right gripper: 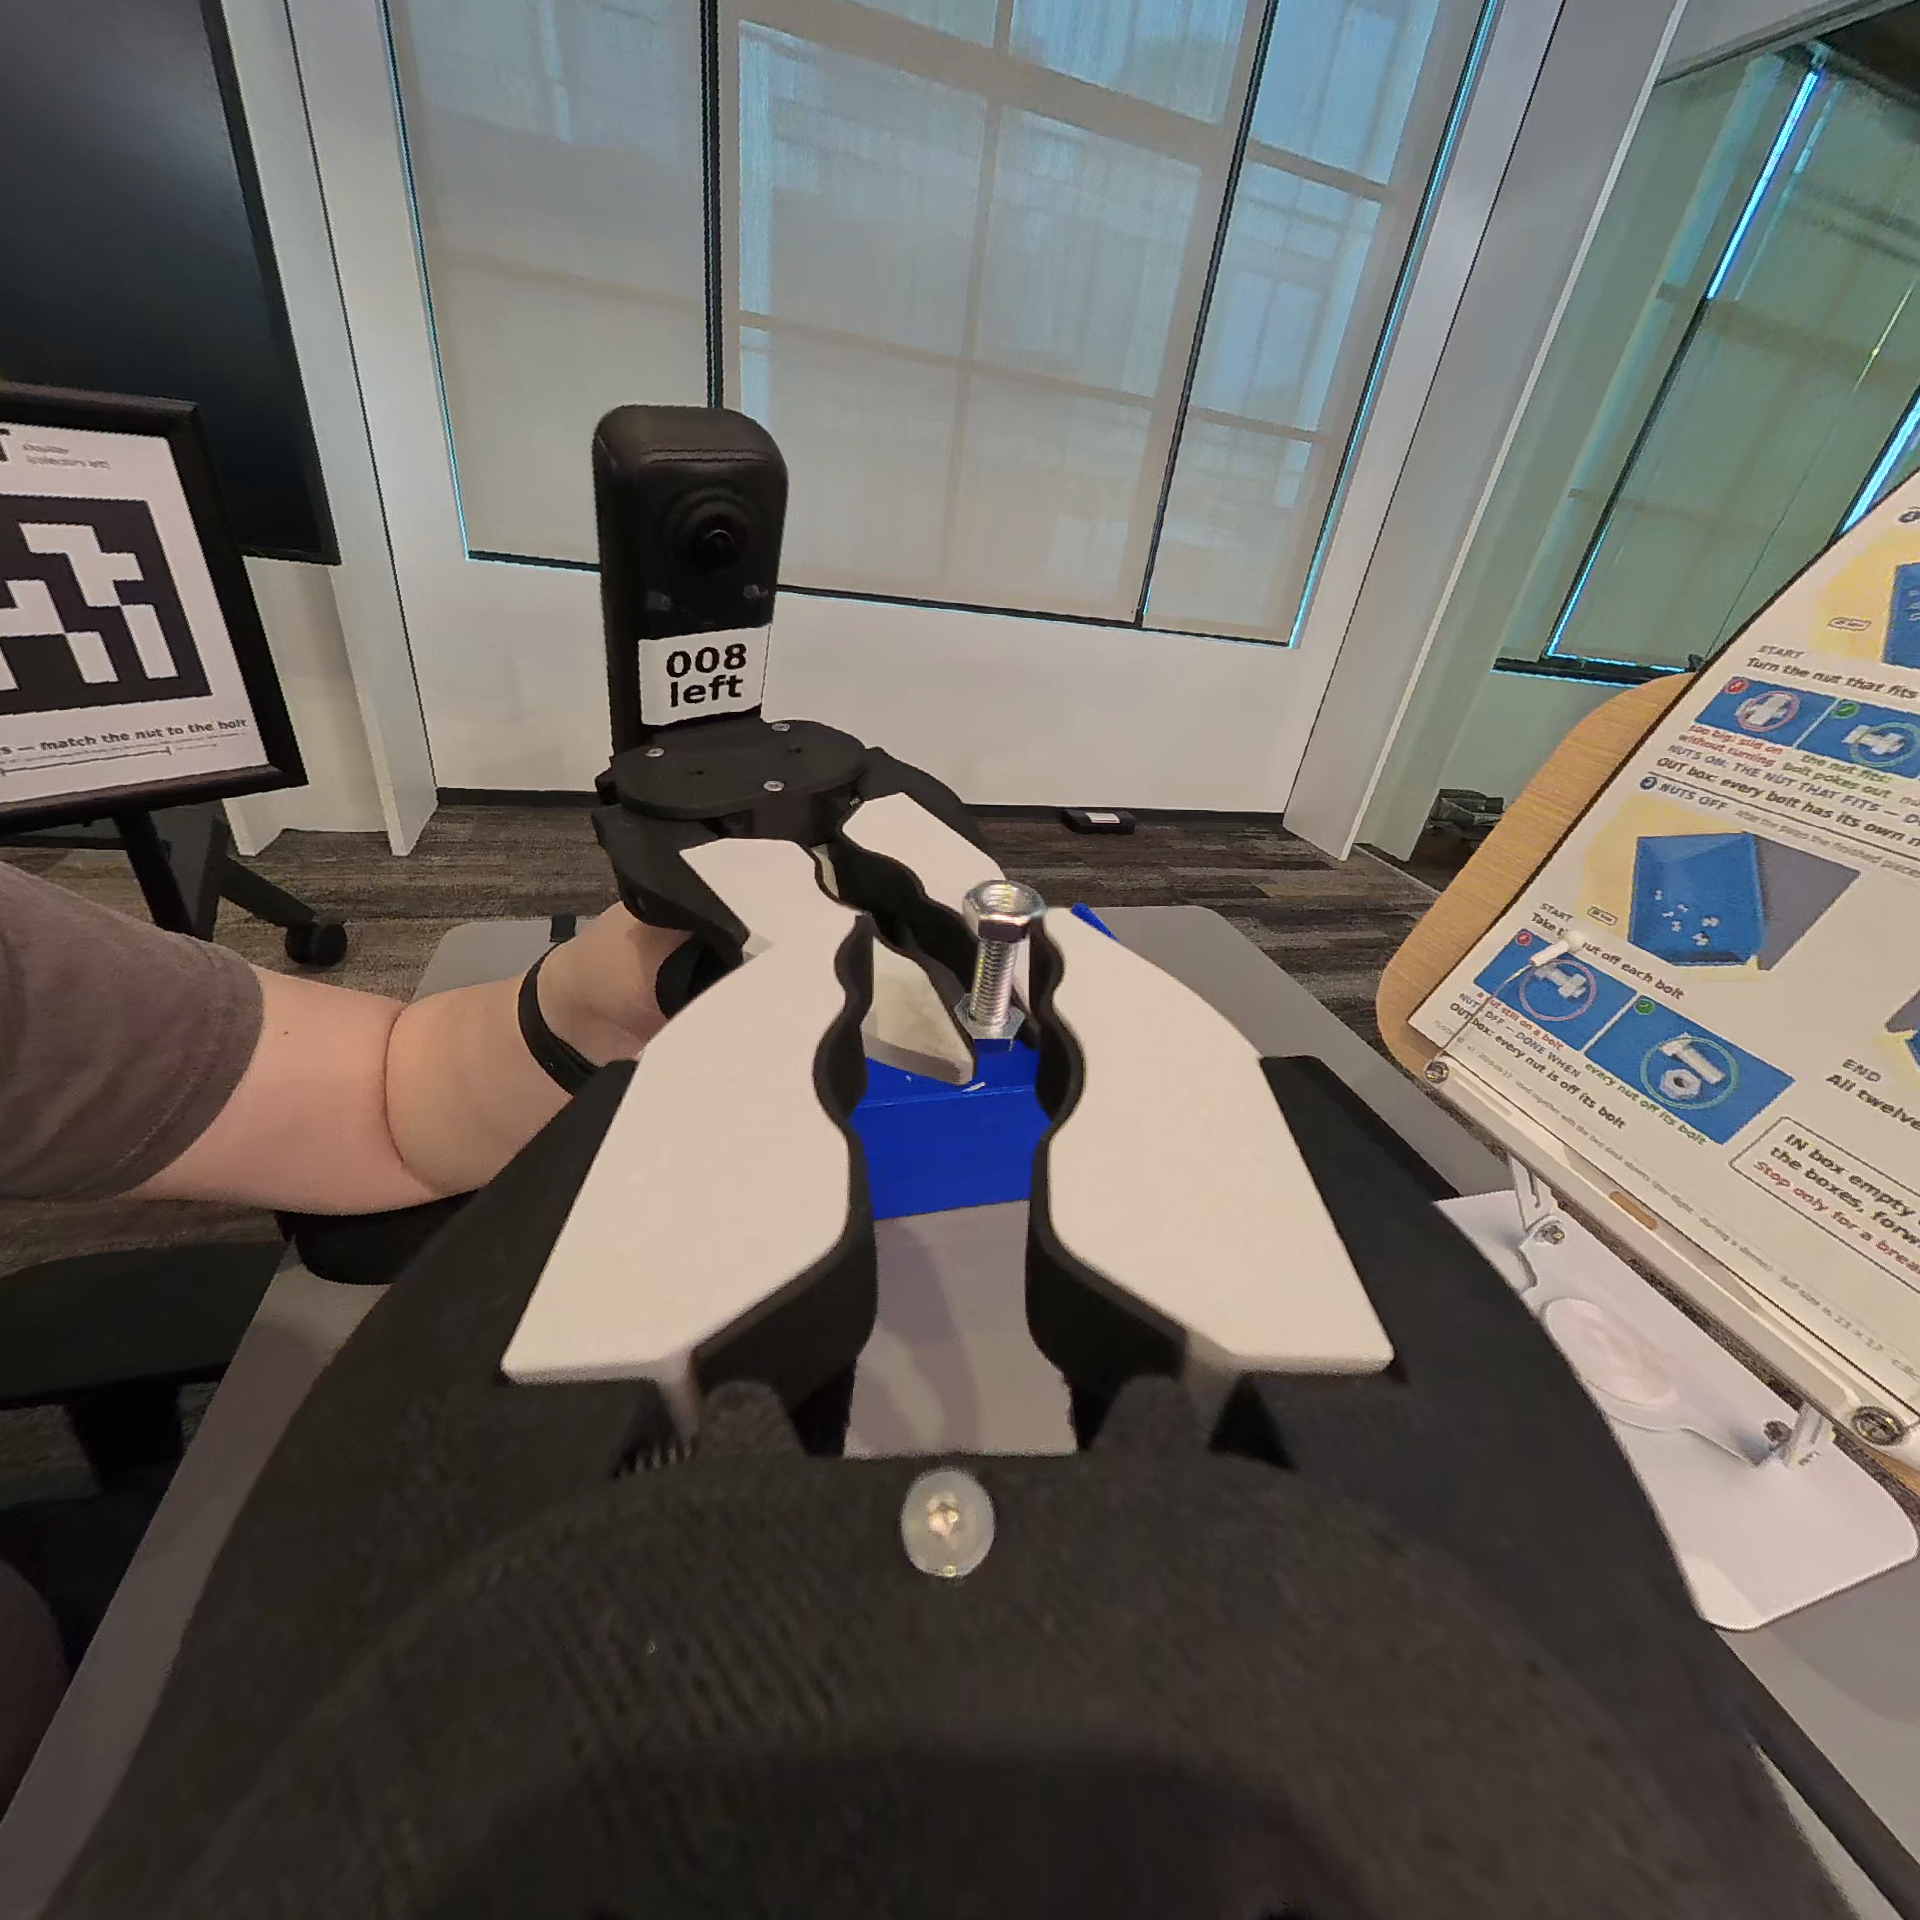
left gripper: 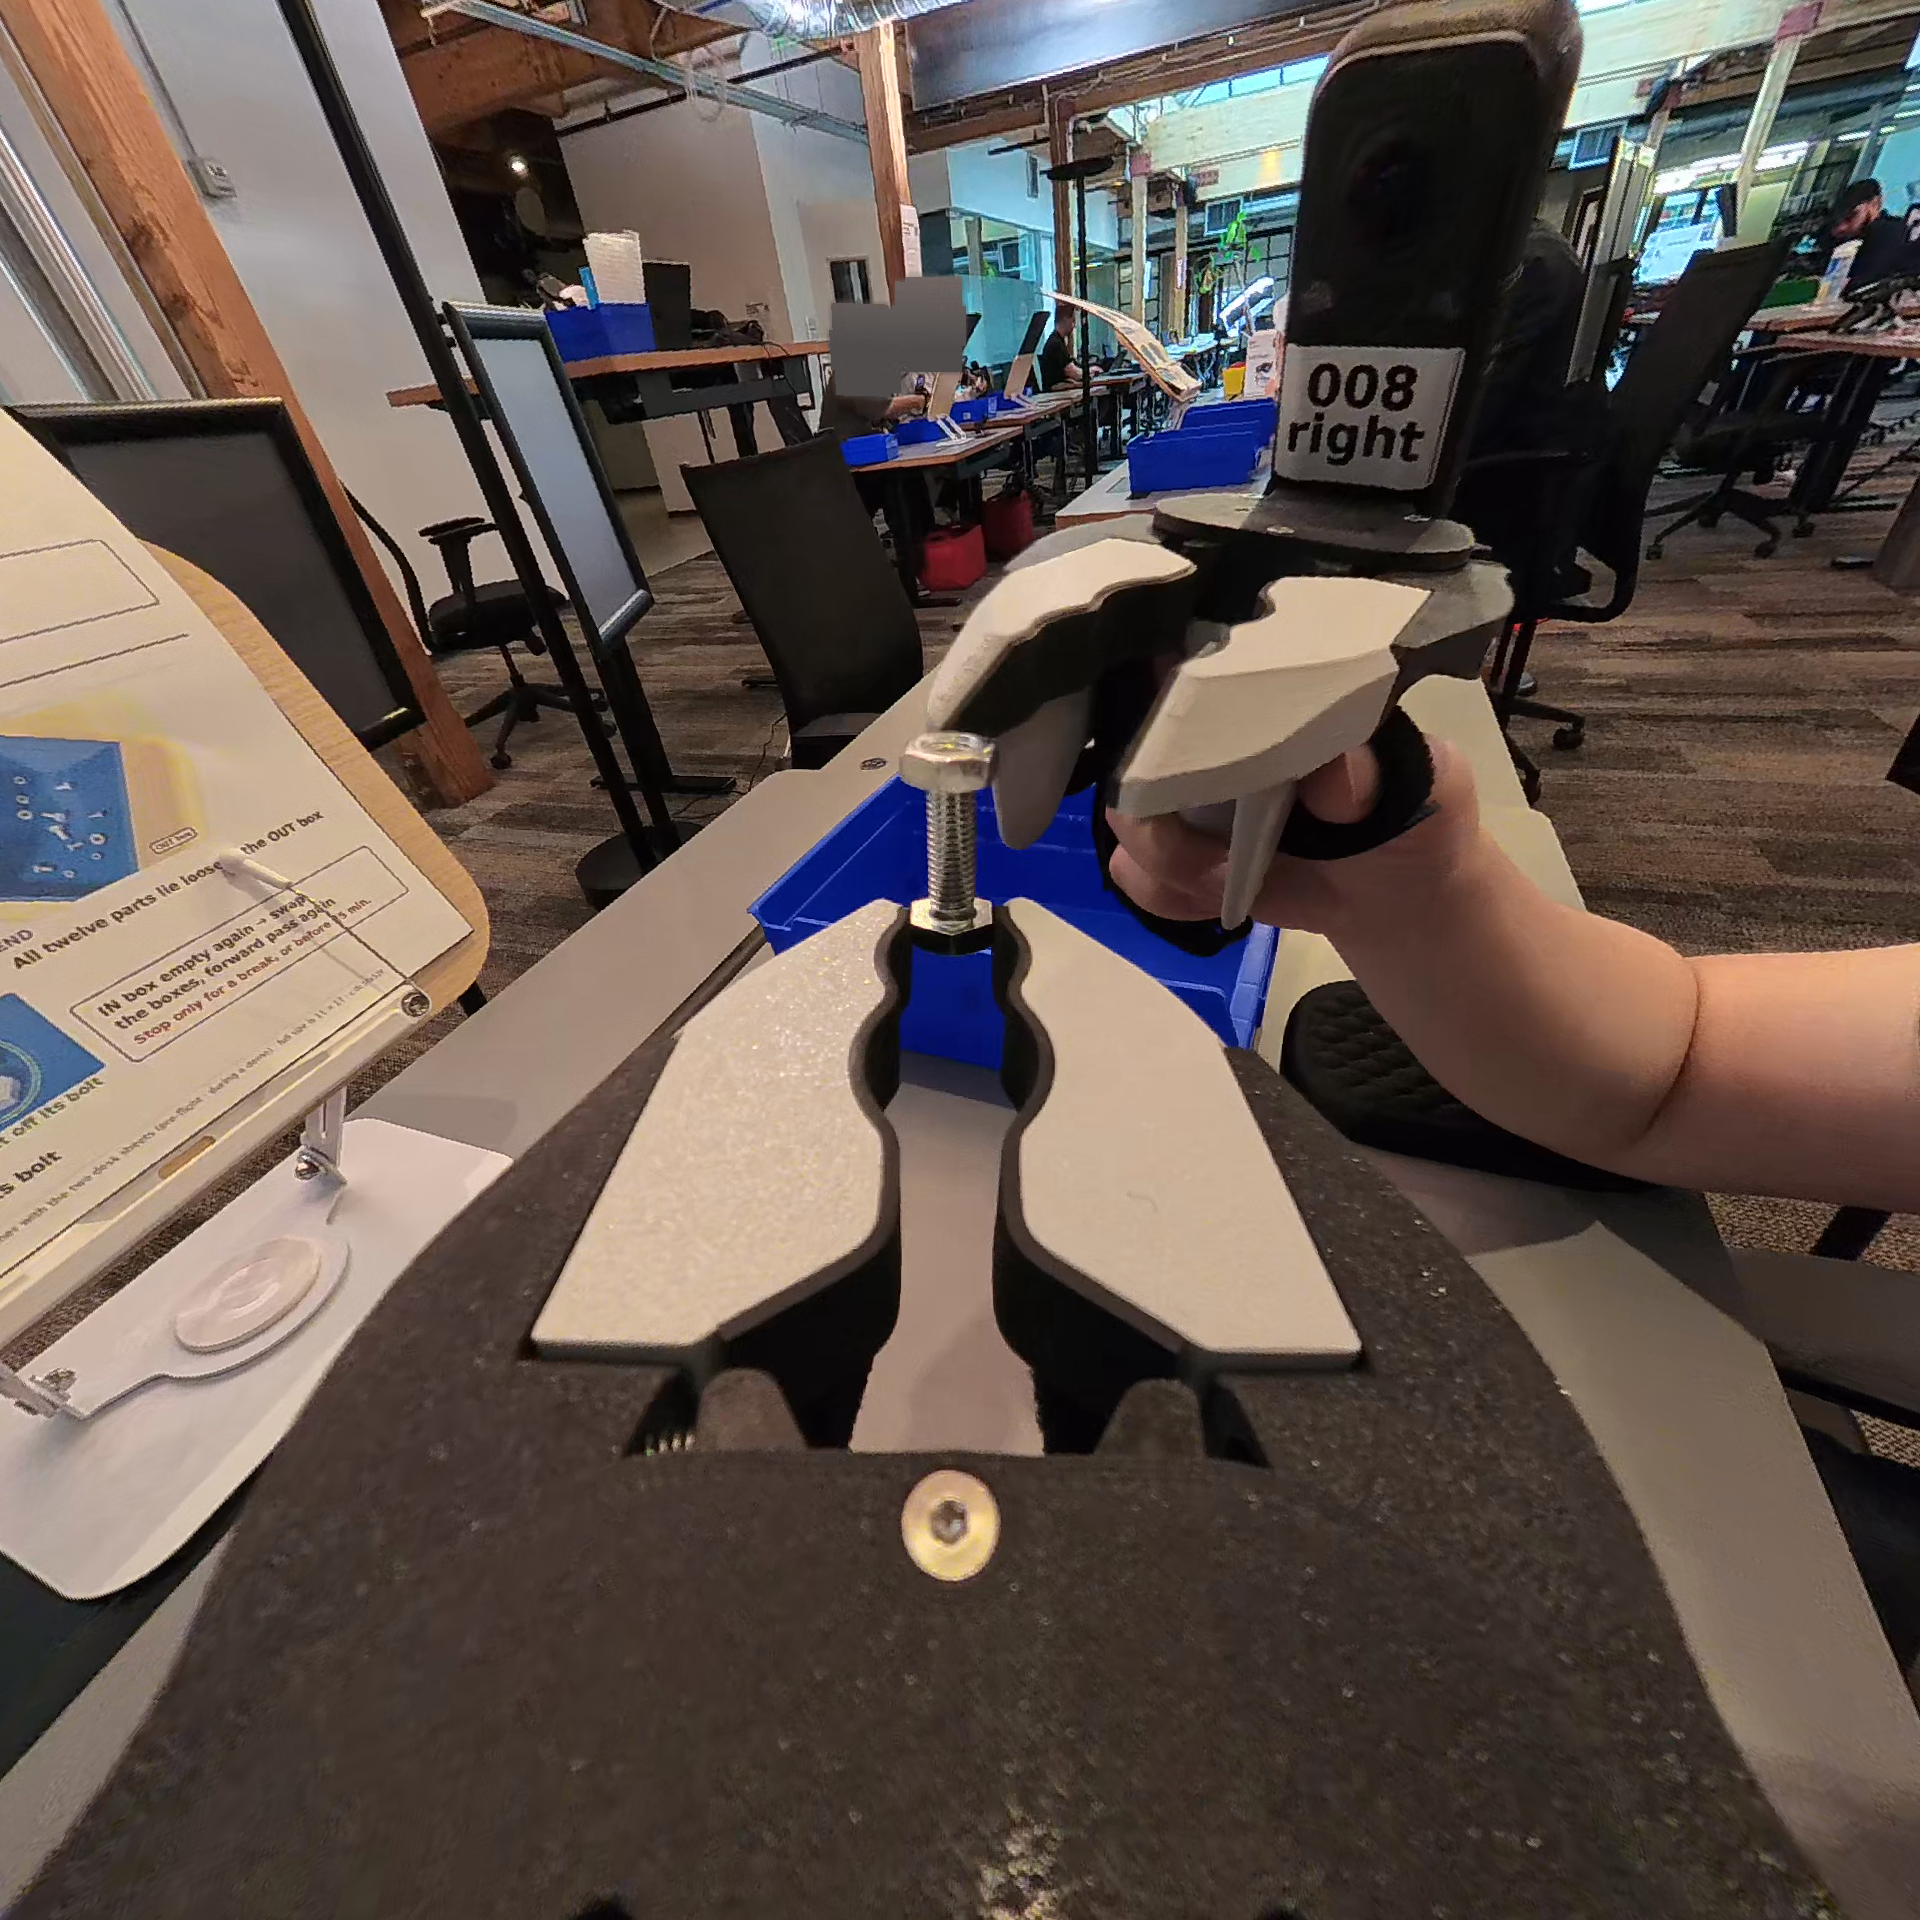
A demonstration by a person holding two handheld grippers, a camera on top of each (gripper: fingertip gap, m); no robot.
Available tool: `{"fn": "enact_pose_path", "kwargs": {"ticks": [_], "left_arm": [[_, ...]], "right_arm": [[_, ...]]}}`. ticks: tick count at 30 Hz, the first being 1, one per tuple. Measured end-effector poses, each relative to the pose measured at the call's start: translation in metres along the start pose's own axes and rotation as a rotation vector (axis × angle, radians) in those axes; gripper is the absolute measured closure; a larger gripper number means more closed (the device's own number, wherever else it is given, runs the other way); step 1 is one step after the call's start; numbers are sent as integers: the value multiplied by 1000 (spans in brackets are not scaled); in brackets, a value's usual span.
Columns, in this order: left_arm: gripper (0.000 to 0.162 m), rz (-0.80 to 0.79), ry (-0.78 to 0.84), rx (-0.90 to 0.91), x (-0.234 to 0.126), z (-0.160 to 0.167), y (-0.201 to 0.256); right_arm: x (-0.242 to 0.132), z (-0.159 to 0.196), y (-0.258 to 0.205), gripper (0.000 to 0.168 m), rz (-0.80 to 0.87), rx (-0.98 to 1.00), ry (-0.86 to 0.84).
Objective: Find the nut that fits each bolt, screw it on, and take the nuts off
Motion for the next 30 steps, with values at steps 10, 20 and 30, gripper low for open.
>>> {"fn": "enact_pose_path", "kwargs": {"ticks": [10,20,30], "left_arm": [[148,-7,-1,-3,-1,-1,-2],[148,2,4,0,-1,-1,1],[148,1,3,-3,-2,-1,0]], "right_arm": [[-1,-2,-4,140,-16,-4,-4],[-1,0,3,137,21,3,13],[1,0,-3,137,7,-9,-5]]}}
Point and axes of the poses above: each gripper's, where its closed fingertips meet, x out along the fingers, z out of its underside, y = z × x across the jaws, the point moved 6 cm from there along -x, back along the fingers, and after that the axes turned 6 degrees about z, right-handed, at the moved point
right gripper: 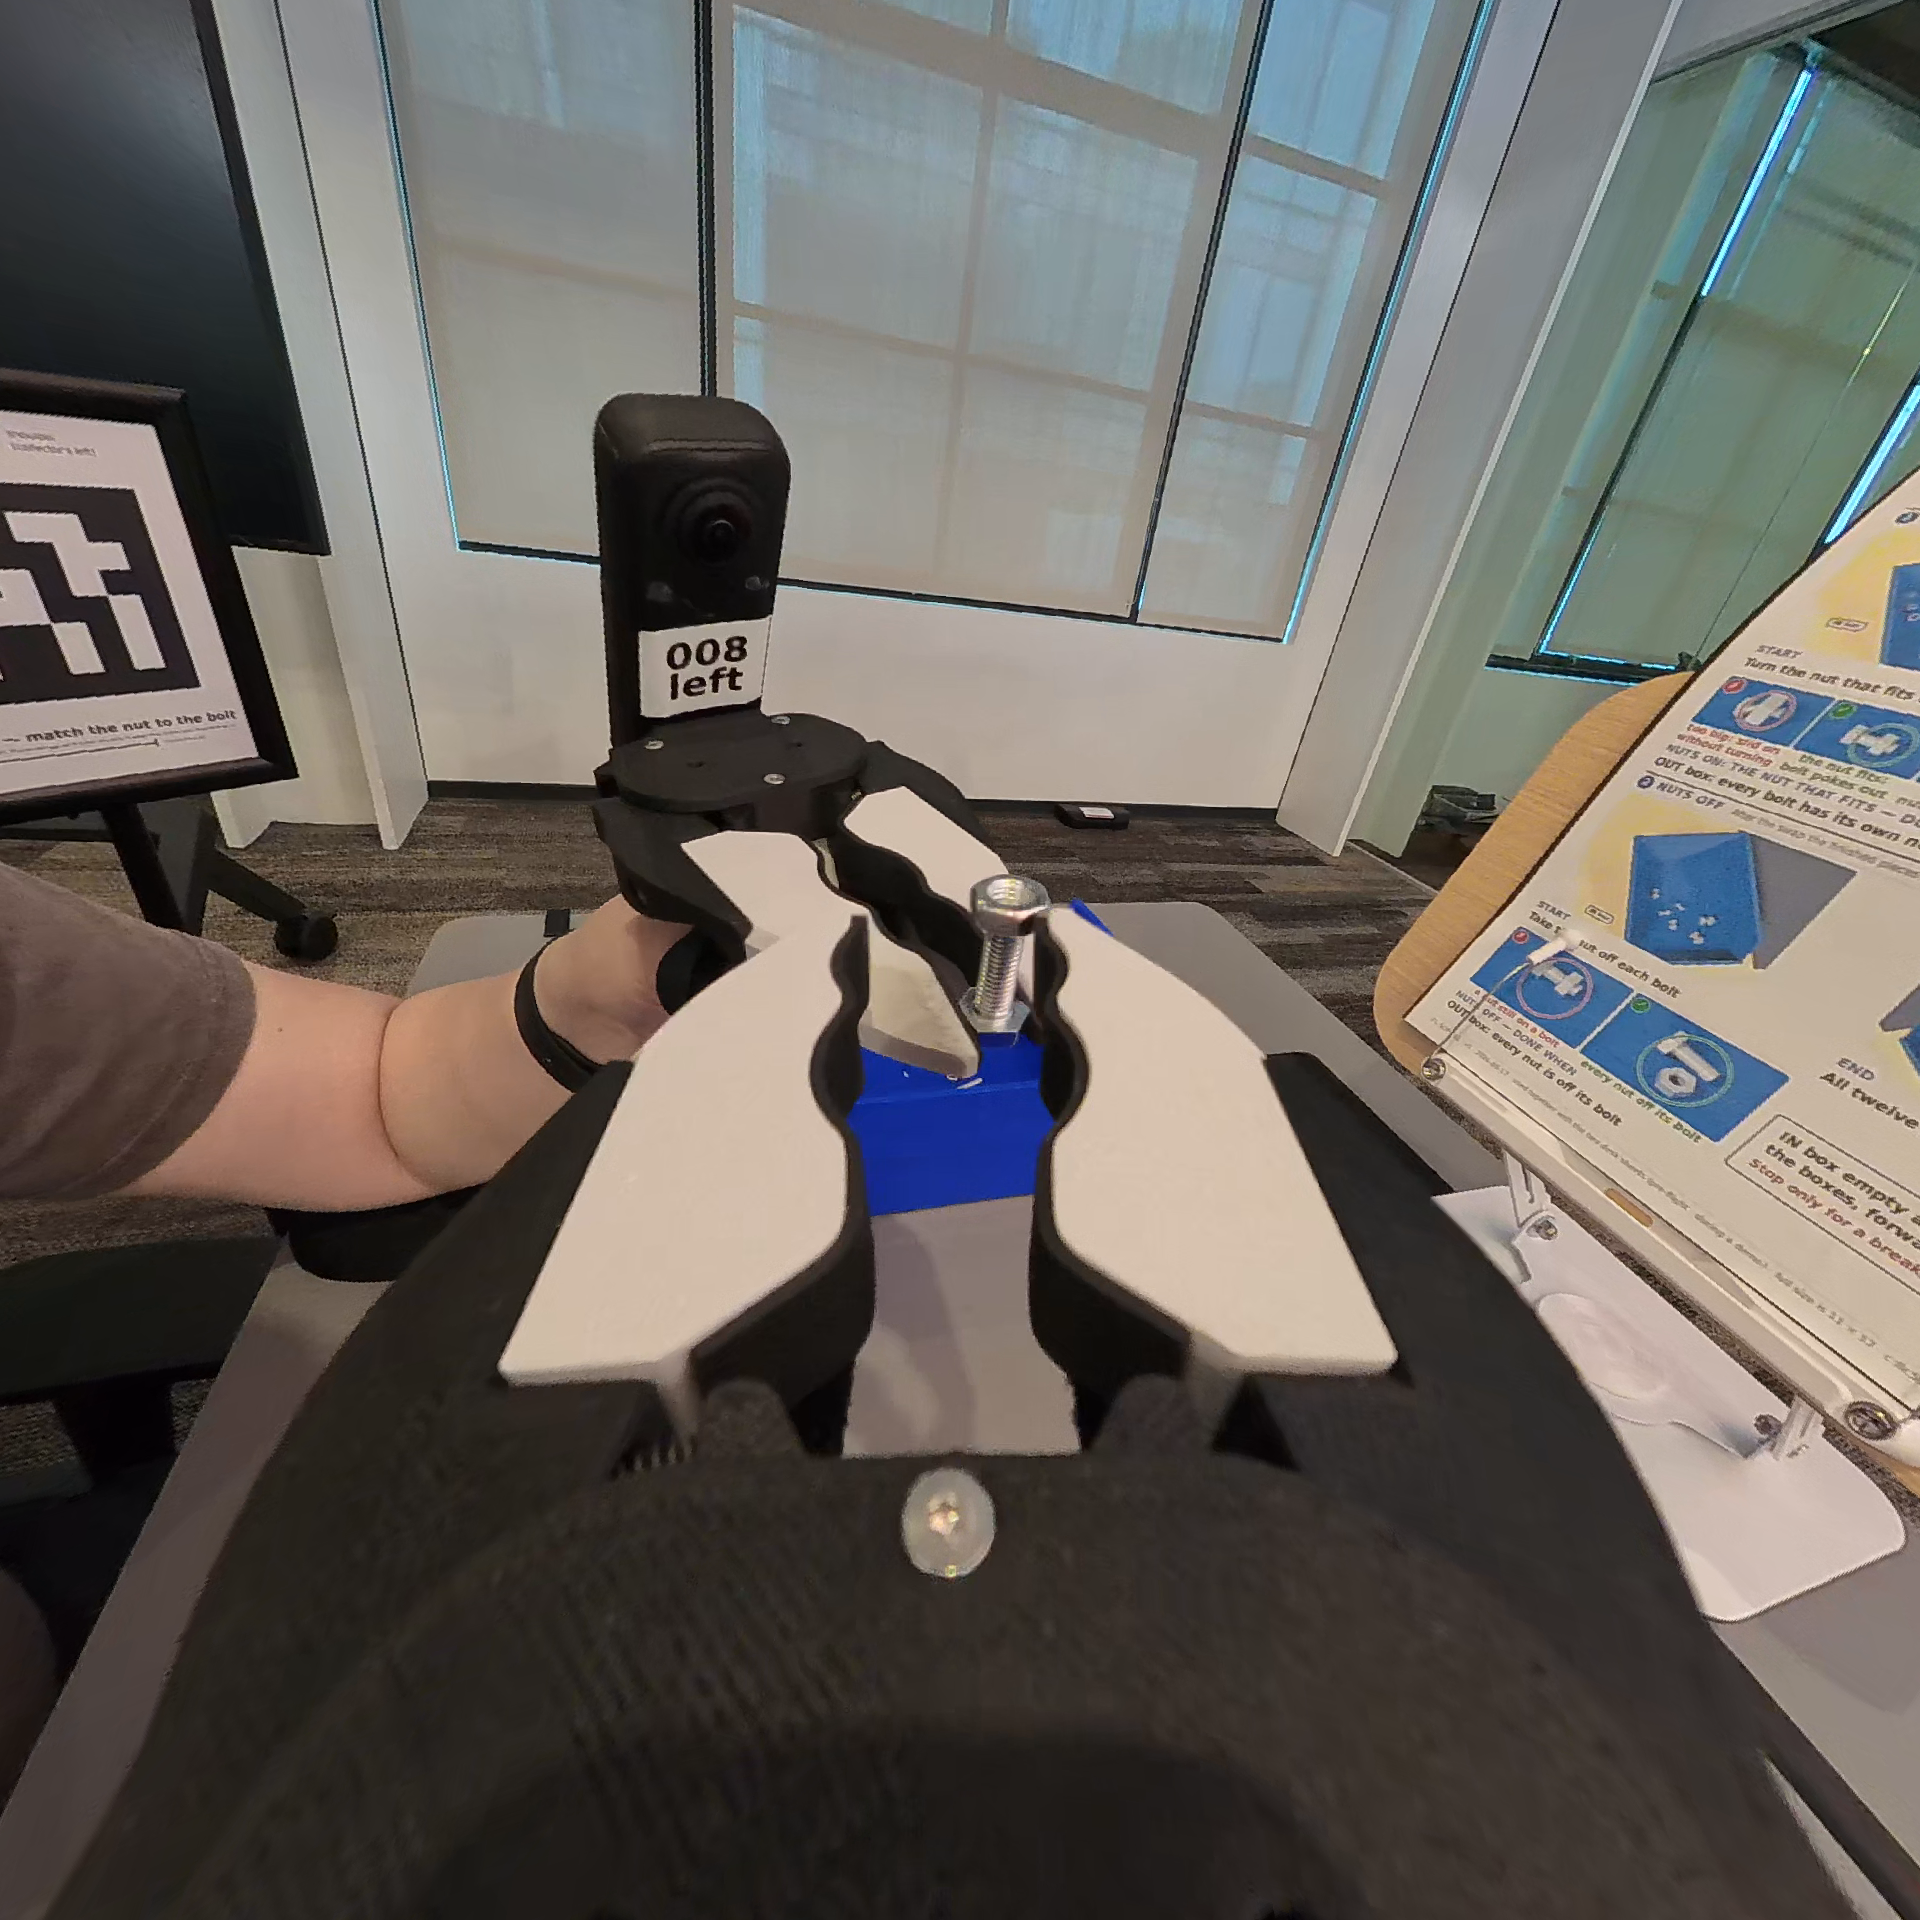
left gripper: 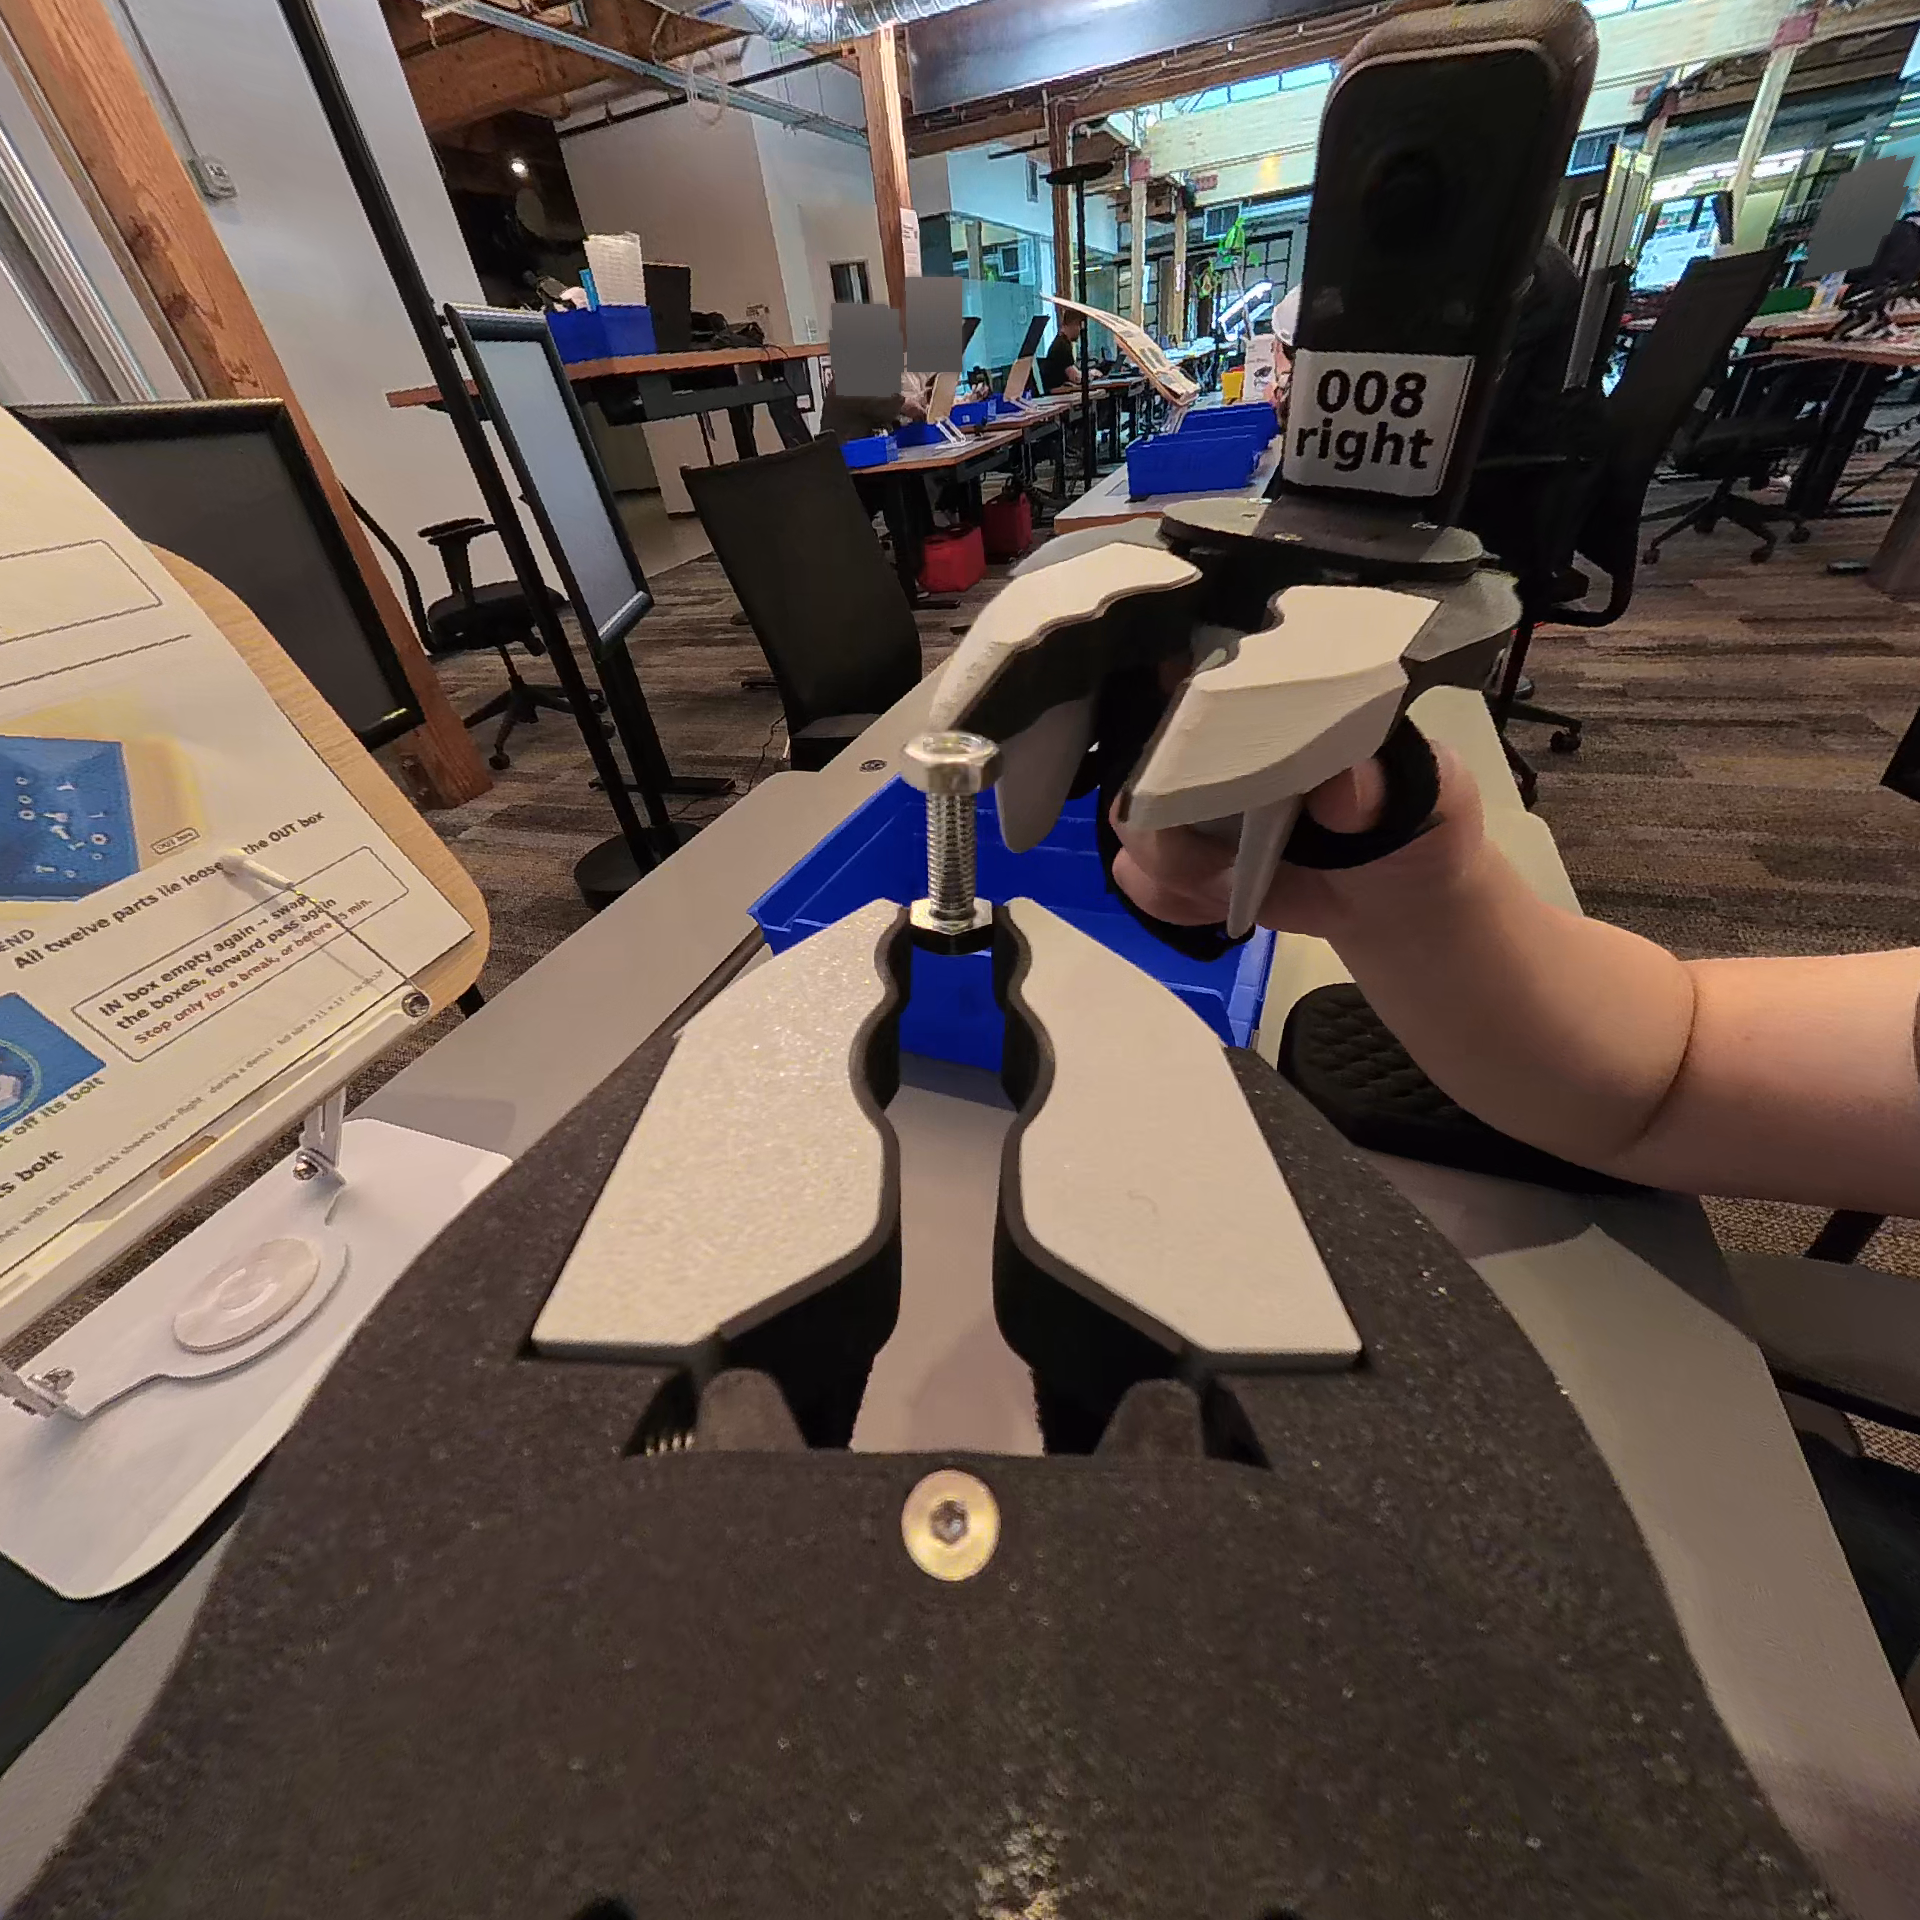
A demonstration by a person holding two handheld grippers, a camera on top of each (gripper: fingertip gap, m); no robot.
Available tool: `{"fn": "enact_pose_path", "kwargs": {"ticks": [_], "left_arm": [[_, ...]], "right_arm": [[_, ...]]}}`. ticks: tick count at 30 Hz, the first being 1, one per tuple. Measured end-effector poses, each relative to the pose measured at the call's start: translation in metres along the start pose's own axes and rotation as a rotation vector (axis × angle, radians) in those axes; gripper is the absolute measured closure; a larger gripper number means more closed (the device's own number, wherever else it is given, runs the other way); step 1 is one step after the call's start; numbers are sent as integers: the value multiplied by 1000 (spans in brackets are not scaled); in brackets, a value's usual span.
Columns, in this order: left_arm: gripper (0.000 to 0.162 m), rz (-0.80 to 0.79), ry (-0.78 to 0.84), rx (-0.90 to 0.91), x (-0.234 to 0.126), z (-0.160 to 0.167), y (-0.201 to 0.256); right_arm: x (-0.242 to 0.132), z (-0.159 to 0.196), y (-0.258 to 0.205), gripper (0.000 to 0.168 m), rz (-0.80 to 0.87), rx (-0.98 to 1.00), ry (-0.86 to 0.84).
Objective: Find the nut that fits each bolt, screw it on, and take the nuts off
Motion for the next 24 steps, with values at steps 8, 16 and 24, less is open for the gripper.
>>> {"fn": "enact_pose_path", "kwargs": {"ticks": [8,16,24], "left_arm": [[148,-2,-2,-1,-1,0,0],[148,7,-1,-3,-1,0,1],[148,170,26,-26,2,-3,17]], "right_arm": [[-1,-1,-2,139,-3,-4,-16],[-3,-2,3,137,30,-11,0],[-10,-8,-6,135,-77,-116,74]]}}
Point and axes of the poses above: each gripper's, where its closed fingertips meet, x out along the fingers, z out of its underside, y = z × x across the jaws, the point moved 6 cm from there along -x, back along the fingers, and after that the axes turned 6 degrees about z, right-handed, at the moved point
